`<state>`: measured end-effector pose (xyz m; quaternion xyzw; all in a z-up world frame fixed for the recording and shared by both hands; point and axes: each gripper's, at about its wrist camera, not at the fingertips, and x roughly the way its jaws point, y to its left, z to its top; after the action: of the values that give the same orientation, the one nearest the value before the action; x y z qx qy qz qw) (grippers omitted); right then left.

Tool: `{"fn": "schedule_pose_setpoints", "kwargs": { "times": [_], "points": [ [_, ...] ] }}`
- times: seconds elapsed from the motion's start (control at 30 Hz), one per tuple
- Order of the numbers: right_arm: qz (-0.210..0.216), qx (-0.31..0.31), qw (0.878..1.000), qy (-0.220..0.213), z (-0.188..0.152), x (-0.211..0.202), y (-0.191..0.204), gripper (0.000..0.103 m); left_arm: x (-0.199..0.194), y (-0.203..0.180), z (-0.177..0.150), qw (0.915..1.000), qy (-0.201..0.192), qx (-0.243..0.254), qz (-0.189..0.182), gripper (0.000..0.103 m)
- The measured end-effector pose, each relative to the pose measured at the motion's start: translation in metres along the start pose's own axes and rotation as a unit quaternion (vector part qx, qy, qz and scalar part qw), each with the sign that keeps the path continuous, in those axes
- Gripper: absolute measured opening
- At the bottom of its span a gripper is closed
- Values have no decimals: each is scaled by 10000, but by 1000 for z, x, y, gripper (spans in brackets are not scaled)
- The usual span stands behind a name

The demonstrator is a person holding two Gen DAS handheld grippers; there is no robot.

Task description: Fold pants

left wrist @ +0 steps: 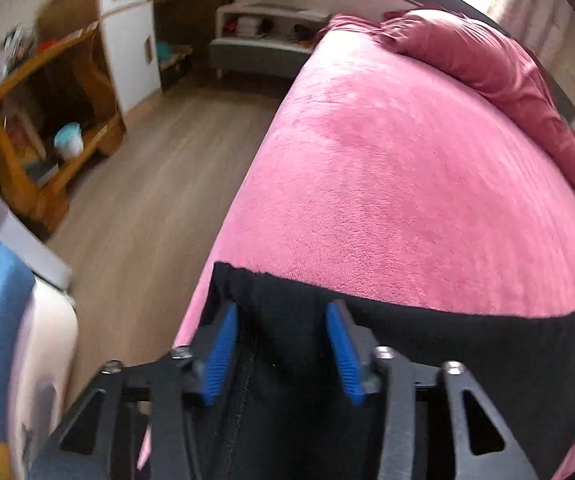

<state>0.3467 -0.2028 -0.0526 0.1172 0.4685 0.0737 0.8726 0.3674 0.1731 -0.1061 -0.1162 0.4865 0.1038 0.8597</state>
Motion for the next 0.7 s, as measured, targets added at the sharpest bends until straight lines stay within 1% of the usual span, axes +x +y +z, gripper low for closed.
{"fn": "schedule_pose_setpoints", "kwargs": {
  "times": [0.07, 0.1, 0.13, 0.2, 0.23, 0.27, 0.3, 0.33, 0.37, 0.4, 0.43, 0.47, 0.5, 0.53, 0.57, 0.67, 0.7],
  "points": [
    [-212, -5, 9998, -30, 19, 14, -2, 62, -2, -1, -1, 9999, -98, 120, -33, 19],
    [-286, -25, 9996, -33, 25, 20, -2, 62, -5, -1, -2, 9997, -167, 179, -23, 17],
    [-413, -41, 9991, -4, 35, 29, -2, 64, -8, 0, -2, 9995, -232, 206, -71, 11],
    [-570, 83, 9983, 110, 49, 43, -7, 69, -14, 0, -4, 9990, -341, 235, -151, 8],
    [-568, 202, 9980, 175, 57, 53, -10, 71, -18, -1, -6, 9987, -400, 271, -176, 8],
    [-648, 250, 9973, 219, 61, 60, -12, 72, -21, -2, -6, 9984, -439, 286, -215, 8],
    [-832, 242, 9957, 324, 65, 71, -13, 73, -26, -3, -6, 9979, -502, 294, -272, 8],
    [-909, 165, 9949, 417, 66, 80, -13, 74, -32, -4, -6, 9973, -583, 316, -316, 8],
    [-1043, -102, 9933, 488, 68, 90, -9, 74, -38, -6, -6, 9966, -655, 342, -362, 8],
    [-1182, -382, 9912, 451, 68, 92, -4, 68, -45, -7, -6, 9956, -734, 360, -447, 8],
    [-1240, -552, 9898, 426, 69, 93, 0, 51, -51, -8, -6, 9951, -772, 367, -488, 8],
    [-1272, -702, 9886, 407, 70, 92, 3, 39, -57, -9, -5, 9944, -820, 382, -554, 8],
    [-1321, -752, 9876, 399, 72, 90, 3, 14, -62, -10, -4, 9937, -861, 393, -607, 8],
    [-1194, -689, 9897, 386, 73, 84, -1, 8, -68, -11, -3, 9930, -901, 401, -653, 8],
    [-1017, -593, 9924, 362, 74, 77, -5, 5, -73, -12, -3, 9924, -935, 408, -688, 8],
    [-730, -441, 9963, 111, 71, 47, -12, 5, -96, -13, -6, 9897, -1073, 435, -837, 8],
    [-657, -407, 9970, 6, 61, 33, -13, 5, -104, -12, -8, 9888, -1120, 444, -882, 8]
  ]
}}
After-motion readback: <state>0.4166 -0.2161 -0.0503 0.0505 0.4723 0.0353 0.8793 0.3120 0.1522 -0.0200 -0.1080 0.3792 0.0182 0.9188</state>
